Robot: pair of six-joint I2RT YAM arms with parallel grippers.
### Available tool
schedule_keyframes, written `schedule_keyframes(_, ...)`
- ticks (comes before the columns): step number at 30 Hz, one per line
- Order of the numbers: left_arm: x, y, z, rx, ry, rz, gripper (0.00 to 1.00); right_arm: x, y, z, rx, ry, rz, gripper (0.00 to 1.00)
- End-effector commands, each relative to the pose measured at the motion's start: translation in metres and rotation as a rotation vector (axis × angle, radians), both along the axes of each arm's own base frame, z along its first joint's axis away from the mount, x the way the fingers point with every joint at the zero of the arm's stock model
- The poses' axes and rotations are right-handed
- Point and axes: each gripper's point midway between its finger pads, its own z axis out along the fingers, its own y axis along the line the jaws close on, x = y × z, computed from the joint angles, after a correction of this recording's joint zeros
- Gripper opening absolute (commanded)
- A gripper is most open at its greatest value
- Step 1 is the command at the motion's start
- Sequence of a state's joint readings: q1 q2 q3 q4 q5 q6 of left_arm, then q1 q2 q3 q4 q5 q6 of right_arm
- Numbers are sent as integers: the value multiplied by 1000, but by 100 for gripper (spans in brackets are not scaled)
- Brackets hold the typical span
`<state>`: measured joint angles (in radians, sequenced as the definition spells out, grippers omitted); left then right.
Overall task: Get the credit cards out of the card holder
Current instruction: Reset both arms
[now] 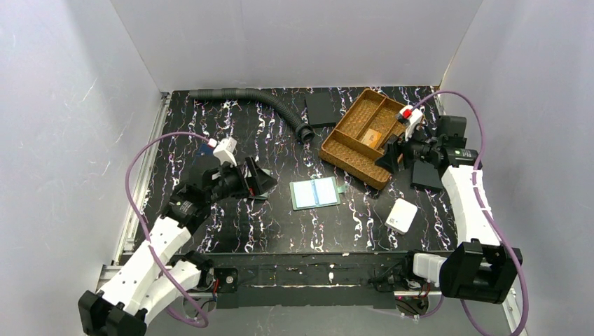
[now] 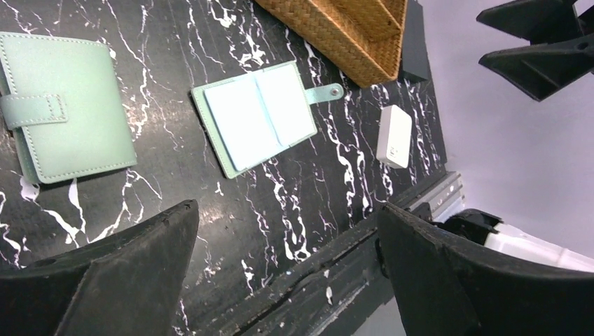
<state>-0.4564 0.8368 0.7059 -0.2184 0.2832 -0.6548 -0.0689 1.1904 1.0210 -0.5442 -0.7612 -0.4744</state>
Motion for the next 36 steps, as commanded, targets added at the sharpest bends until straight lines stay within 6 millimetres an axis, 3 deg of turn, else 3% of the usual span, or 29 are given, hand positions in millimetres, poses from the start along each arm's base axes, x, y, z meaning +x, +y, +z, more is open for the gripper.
schedule_keyframes(1,-20,4,28,-40,0,-27,98,-10,2,54,25,-79,32,85)
schedule_keyframes(6,-33,13,58,-33,-48,-25,98,-18,1,84,52,-81,5,97)
schedule_keyframes(9,-39,29,70,36,-63,6,98,-23,3,104,93,-108,-7,98)
schedule_keyframes(16,-44,51,84,93,-118,82,98,-6,-8,148,202,-112,-209,98)
schedule_keyframes(19,-39,58,88,95,-136,136,98,-5,-10,156,224,-117,-226,98)
schedule_keyframes(24,-33,53,95,60,-159,141,98,-6,-8,165,254,-124,-229,98)
schedule_keyframes(30,-18,49,105,106,-199,116,98,12,-27,167,335,-77,-388,99)
schedule_keyframes(36,-3,31,108,78,-210,61,98,13,-33,168,369,-56,-413,98)
